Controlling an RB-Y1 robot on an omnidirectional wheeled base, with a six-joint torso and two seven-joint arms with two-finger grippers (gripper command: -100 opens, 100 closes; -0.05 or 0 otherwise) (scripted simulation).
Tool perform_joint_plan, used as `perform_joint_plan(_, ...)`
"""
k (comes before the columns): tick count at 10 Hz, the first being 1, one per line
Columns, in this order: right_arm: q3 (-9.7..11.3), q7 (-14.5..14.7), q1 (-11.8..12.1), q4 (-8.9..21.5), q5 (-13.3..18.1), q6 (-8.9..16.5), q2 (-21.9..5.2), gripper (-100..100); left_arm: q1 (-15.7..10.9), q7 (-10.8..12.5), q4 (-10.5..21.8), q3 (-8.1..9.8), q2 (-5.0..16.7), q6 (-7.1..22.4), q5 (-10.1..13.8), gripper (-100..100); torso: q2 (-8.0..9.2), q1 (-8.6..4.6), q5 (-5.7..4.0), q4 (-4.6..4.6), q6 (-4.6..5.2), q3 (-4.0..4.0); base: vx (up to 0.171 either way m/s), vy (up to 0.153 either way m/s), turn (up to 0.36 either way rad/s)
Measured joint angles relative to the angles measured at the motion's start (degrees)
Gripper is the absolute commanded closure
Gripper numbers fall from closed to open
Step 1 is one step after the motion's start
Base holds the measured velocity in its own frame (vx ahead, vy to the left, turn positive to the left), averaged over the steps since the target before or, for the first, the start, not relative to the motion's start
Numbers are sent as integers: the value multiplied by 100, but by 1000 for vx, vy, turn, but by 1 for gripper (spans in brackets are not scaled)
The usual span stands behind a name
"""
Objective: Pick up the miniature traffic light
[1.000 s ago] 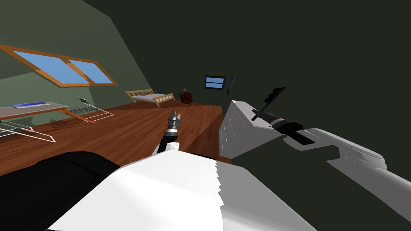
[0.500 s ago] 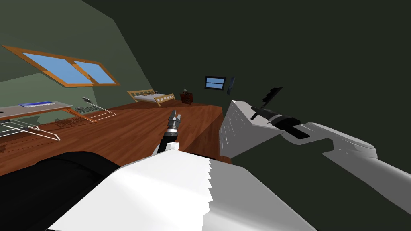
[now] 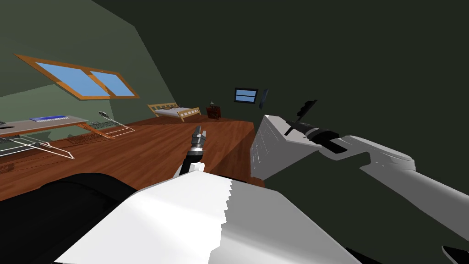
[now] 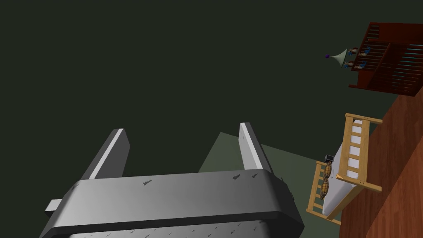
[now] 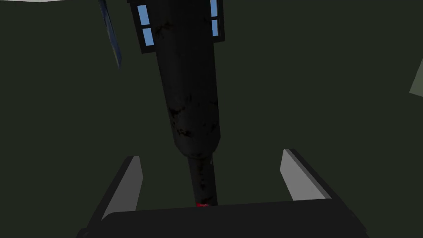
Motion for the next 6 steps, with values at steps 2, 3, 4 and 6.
perform_joint_plan(2,330,-64,-329,242,80,241,-232,-100,-1,0,0,0,0,0,0,0,46,-5,-1,11,3,27,-104,-5,21)
perform_joint_plan(3,490,-79,-487,350,85,248,-274,-100,-1,0,0,0,0,0,0,0,36,-3,-1,9,4,22,-23,11,-12)
perform_joint_plan(4,624,-91,-631,384,74,231,-315,-100,0,0,0,0,0,0,0,0,20,1,0,6,2,13,2,6,-1)
perform_joint_plan(6,768,-137,-880,426,55,209,-377,100,0,0,0,0,0,0,0,0,5,-1,-1,1,2,3,0,0,0)
